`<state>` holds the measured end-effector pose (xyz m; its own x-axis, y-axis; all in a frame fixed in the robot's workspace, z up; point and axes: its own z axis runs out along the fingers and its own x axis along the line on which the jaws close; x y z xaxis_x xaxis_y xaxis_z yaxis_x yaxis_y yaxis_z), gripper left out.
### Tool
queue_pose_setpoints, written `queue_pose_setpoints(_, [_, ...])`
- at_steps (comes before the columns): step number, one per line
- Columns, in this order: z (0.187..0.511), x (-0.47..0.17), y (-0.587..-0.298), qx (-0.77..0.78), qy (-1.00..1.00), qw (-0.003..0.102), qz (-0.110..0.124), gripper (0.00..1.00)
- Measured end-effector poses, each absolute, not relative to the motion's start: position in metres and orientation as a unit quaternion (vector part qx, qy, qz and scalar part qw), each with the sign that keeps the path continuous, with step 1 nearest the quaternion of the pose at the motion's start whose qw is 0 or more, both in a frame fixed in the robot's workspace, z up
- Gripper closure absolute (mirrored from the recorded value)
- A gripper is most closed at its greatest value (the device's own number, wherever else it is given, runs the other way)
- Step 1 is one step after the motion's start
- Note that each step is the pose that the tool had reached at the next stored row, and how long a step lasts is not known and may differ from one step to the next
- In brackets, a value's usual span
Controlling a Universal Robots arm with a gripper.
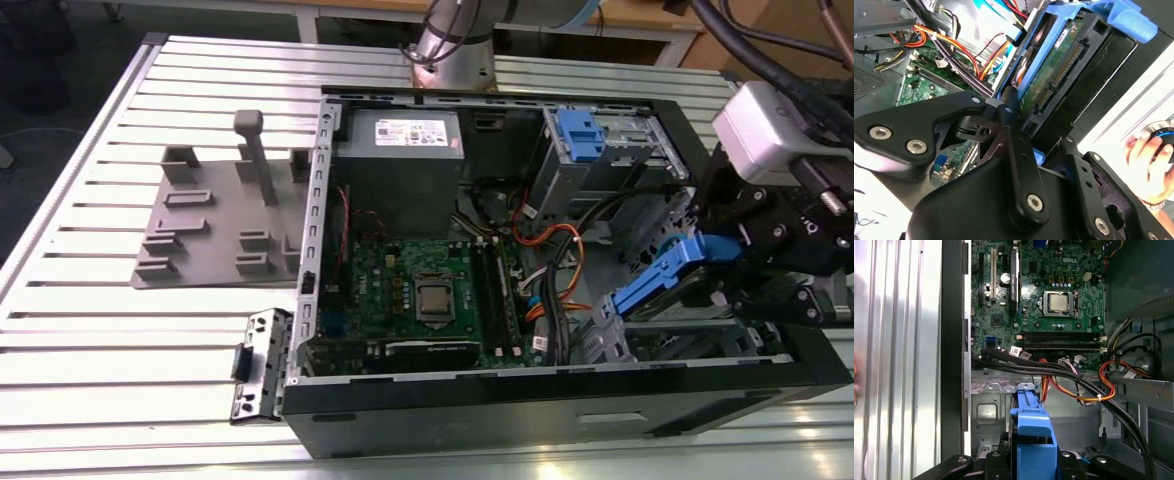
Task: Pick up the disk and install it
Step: 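Insert the disk into the insertion slot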
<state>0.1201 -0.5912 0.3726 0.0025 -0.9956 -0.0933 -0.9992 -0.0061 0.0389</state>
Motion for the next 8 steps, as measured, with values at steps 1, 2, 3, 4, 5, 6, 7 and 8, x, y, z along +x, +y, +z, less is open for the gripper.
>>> queue_pose_setpoints(1, [0.3725,0.1201,-0.5912,-0.708,0.705,0.019,0.047,0.64])
queue_pose_setpoints(2, [0.3725,0.1201,-0.5912,-0.708,0.705,0.019,0.047,0.64])
queue_pose_setpoints(3, [0.3725,0.1201,-0.5912,-0.708,0.705,0.019,0.047,0.64])
queue_pose_setpoints(4, [0.3725,0.1201,-0.5912,-0.708,0.705,0.019,0.047,0.63])
queue_pose_setpoints(5, [0.3724,0.1201,-0.5912,-0.708,0.705,0.019,0.047,0.63])
queue_pose_setpoints(6, [0.3723,0.1201,-0.5912,-0.708,0.705,0.019,0.047,0.56])
queue_pose_setpoints(7, [0.3723,0.1201,-0.5912,-0.708,0.705,0.019,0.047,0.56])
queue_pose_setpoints(8, [0.3723,0.1201,-0.5912,-0.708,0.705,0.019,0.047,0.56])
